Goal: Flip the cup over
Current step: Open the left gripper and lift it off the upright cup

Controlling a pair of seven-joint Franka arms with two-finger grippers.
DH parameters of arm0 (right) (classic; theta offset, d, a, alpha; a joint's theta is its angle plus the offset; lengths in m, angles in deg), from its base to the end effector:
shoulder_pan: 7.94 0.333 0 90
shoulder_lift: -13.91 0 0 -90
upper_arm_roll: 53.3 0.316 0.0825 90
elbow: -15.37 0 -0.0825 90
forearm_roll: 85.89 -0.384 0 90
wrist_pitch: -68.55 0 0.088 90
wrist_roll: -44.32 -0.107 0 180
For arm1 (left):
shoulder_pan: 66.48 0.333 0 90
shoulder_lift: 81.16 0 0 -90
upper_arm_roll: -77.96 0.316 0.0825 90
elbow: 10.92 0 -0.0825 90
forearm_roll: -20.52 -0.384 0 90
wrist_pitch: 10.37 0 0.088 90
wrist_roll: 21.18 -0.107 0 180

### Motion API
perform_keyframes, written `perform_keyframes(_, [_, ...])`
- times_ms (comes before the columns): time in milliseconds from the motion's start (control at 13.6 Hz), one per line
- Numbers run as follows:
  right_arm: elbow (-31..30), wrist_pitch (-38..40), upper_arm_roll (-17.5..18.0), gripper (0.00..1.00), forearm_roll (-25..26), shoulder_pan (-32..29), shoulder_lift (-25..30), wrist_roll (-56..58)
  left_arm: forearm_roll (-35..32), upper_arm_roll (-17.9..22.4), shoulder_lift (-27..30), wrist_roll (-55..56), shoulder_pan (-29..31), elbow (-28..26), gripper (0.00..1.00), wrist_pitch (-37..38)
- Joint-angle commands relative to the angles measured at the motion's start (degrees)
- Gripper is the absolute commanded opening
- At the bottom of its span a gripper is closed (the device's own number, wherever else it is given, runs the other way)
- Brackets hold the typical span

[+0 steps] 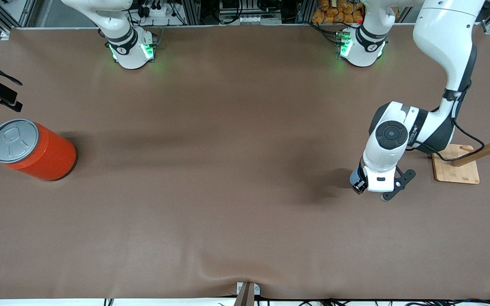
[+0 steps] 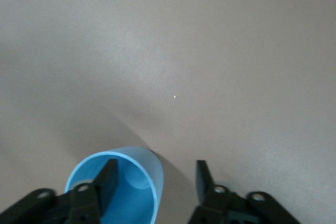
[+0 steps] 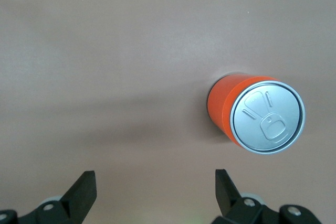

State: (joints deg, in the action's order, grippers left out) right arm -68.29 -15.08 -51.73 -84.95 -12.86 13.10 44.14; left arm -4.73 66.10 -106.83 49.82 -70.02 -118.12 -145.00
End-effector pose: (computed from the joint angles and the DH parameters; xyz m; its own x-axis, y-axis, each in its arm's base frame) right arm 0.5466 -0.0340 0.6587 0.9979 -0.0634 -0.0146 -0.0631 -0.9979 0.0160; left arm 0.6221 -0.1564 0.2831 0.7569 0.6133 0.2258 0.6393 -0.7666 -0.0606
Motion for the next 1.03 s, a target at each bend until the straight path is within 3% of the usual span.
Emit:
perform_keyframes(0, [0.17, -0.57, -0.07, 1.0, 1.09, 0.79, -0.07, -1.14, -0.77, -0.27, 1.93, 0.9, 0.02, 0.67, 1.0, 1.73])
perform_keyframes(220, [0.17, -0.84, -0.07, 1.0, 0.91, 0.7, -0.15, -1.14, -0.5, -1.15, 3.25, -2.43, 0.46, 3.74, 1.0, 4.98])
perform_keyframes(366, [0.17, -0.66, -0.07, 1.0, 0.65, 0.79, -0.16, -1.14, 0.8, -1.33, 4.31, -7.34, 1.16, 8.56, 1.0, 11.54])
perform_keyframes(733, [-0.62, -0.04, -0.07, 1.0, 0.21, 2.28, -0.07, -1.22, 14.94, -0.72, 8.43, -26.5, 1.87, 19.29, 1.0, 25.18])
perform_keyframes(953, [-0.54, -0.13, -0.24, 1.0, 0.3, 2.11, -0.16, -1.22, 16.46, -0.71, 12.03, -36.69, 4.93, 21.42, 1.0, 31.61])
